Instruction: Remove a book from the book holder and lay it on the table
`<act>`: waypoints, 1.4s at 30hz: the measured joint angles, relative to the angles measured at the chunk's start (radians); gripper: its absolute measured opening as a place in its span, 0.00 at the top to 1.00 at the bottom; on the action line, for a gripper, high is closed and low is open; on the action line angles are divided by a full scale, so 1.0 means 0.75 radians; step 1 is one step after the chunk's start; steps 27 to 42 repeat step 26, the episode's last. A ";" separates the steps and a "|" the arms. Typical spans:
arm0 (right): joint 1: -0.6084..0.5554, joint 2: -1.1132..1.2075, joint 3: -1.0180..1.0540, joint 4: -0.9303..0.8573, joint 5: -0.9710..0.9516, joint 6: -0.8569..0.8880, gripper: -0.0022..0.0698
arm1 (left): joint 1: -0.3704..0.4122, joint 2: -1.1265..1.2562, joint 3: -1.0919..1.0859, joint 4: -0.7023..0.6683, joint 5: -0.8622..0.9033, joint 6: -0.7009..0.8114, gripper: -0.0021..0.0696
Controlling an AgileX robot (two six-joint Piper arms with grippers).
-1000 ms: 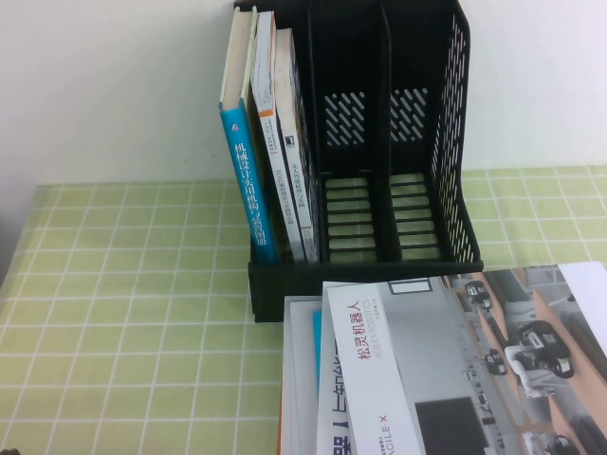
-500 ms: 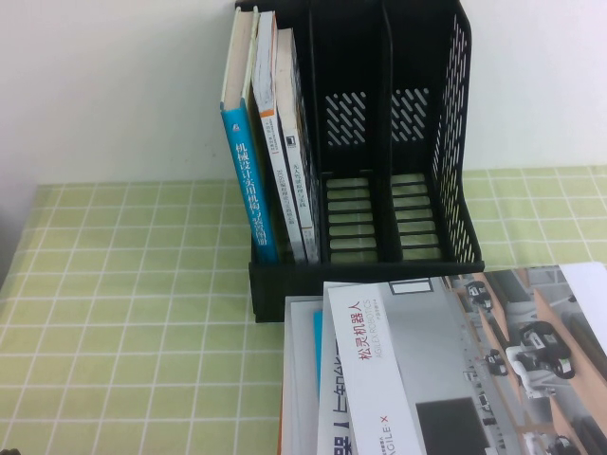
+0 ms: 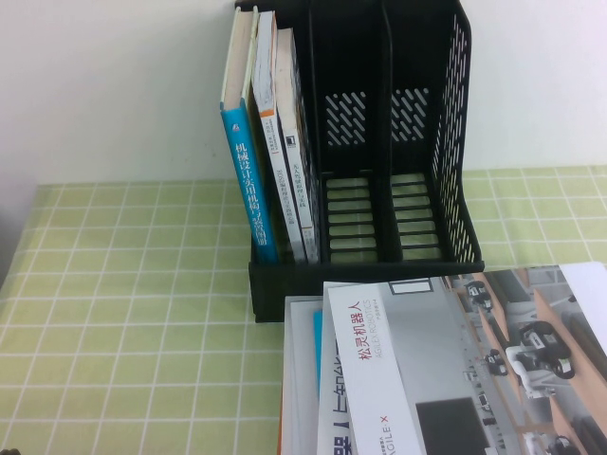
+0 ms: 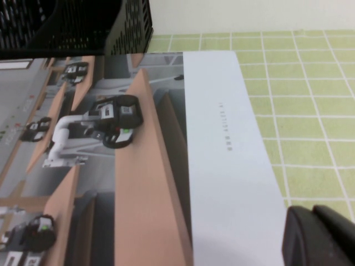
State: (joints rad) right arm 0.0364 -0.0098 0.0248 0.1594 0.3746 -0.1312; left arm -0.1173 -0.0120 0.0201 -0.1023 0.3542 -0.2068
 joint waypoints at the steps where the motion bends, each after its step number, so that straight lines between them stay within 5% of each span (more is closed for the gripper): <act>1: 0.000 0.000 0.000 0.000 0.000 -0.001 0.97 | 0.000 0.000 0.000 0.000 0.000 0.000 0.97; 42: 0.000 0.000 0.000 0.000 0.000 -0.017 0.97 | 0.000 0.000 0.000 0.000 0.000 0.000 0.97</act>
